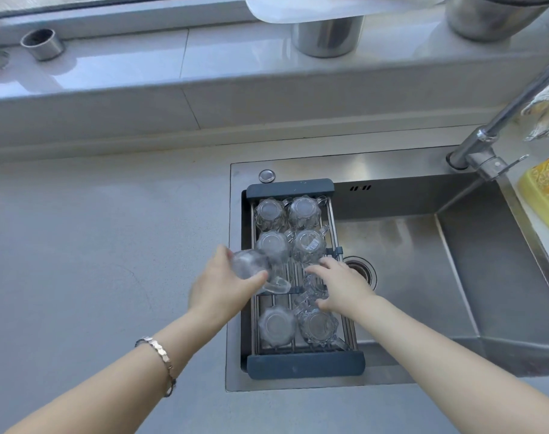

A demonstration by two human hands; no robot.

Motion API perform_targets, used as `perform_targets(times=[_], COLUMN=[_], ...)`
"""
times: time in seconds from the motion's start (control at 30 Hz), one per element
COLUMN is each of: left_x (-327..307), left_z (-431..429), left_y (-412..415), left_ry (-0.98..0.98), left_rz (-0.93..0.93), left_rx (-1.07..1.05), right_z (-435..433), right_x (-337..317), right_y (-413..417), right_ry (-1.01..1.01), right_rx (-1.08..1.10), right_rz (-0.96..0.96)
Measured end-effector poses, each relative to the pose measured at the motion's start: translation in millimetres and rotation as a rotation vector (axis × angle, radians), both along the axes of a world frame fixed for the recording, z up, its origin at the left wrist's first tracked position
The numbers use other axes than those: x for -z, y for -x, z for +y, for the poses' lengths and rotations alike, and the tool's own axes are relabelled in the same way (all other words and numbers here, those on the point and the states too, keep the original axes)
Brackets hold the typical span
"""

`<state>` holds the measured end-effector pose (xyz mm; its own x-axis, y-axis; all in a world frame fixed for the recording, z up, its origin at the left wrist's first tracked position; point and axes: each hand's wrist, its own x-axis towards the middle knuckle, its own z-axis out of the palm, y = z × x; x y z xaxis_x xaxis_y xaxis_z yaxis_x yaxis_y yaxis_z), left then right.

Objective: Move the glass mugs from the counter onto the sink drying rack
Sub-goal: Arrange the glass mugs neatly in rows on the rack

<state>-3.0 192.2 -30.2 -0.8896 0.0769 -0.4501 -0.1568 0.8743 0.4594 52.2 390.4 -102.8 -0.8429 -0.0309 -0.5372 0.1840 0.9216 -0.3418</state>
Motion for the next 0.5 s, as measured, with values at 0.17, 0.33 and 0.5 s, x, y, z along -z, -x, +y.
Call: perform_targets(times=[0.17,0.33,0.5], left_x=[20,31,33], left_z=[25,55,57], left_y=[-4,-5,-1], left_ry=[0.096,0.108,0.021], left_rz=[-0.153,-0.255,-0.361], left_rx=[-0.008,-0.021,-0.112], right_z=[0,-1,2], right_x=[-2,-1,-1], right_y=[0,-6,-6], right_ry=[-0.008,-0.006,0.01], right_rx=[0.008,0.04,0.04], right_rz=[-0.002,0.017,0.02])
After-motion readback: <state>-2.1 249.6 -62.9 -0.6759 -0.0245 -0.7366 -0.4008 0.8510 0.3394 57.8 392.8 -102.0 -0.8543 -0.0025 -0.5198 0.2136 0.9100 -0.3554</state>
